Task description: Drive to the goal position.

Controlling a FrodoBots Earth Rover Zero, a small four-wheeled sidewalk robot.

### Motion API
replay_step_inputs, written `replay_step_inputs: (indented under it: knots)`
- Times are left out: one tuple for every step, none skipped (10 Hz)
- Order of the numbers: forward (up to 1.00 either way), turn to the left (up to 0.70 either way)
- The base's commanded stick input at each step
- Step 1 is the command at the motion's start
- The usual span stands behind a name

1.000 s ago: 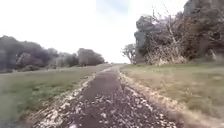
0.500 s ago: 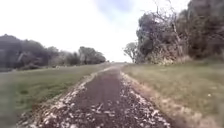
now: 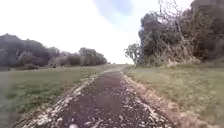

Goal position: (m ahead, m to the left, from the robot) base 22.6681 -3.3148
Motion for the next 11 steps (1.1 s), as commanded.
replay_step_inputs:
  knots:
    - [0.85, 0.0]
    - [0.85, 0.0]
    - [0.85, 0.0]
    - [0.85, 0.0]
    - [0.85, 0.0]
    - [0.85, 0.0]
    - [0.85, 0.0]
    - [0.85, 0.0]
    - [0.85, 0.0]
    - [0.85, -0.03]
    - [0.85, -0.24]
